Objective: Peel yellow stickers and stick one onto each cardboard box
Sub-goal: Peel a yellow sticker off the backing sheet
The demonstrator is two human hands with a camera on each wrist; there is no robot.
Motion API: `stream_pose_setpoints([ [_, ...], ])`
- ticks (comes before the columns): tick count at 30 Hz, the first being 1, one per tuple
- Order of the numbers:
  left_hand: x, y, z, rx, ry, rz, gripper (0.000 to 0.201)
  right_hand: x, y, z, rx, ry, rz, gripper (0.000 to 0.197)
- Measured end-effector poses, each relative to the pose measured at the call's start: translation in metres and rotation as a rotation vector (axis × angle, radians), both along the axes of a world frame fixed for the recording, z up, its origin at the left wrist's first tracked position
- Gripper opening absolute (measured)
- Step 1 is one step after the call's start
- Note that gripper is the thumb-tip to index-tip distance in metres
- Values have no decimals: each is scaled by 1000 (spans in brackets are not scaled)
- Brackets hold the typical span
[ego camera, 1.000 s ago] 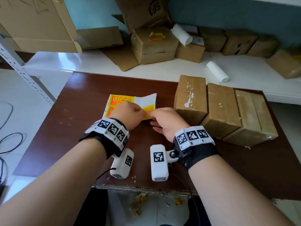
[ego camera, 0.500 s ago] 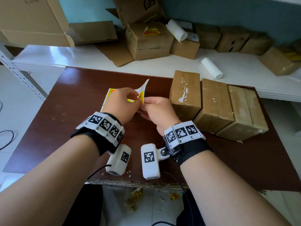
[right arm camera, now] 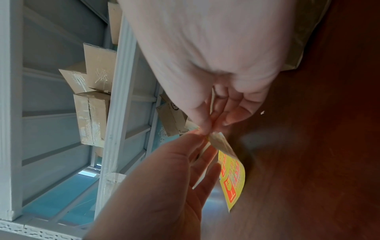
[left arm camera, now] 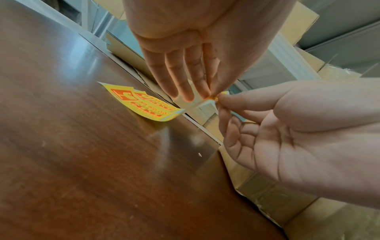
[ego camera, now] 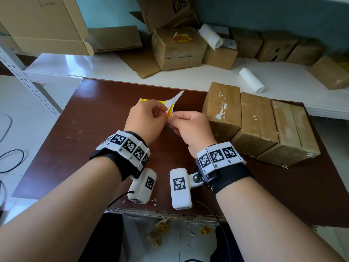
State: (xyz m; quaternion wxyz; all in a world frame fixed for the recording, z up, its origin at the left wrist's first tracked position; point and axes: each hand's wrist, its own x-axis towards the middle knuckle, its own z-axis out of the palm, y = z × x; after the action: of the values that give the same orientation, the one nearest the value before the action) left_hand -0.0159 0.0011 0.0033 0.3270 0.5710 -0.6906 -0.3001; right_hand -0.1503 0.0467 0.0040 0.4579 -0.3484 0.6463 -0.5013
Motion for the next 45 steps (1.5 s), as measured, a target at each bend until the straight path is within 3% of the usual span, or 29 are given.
stream_pose_setpoints([
  [5, 1, 1, 1, -14, -58, 47, 12, -1, -2, 1, -8, -57, 15, 17],
  [17, 1, 2, 4, -33, 72, 78, 6, -2, -4, 0, -25, -139, 45, 22],
  [31, 2, -1, -2, 3, 99, 10, 10, 3, -6, -5, 21, -145, 36, 29],
  [45, 0, 3, -1, -28, 76, 33, 12, 5, -4, -3, -88, -148, 19, 31],
])
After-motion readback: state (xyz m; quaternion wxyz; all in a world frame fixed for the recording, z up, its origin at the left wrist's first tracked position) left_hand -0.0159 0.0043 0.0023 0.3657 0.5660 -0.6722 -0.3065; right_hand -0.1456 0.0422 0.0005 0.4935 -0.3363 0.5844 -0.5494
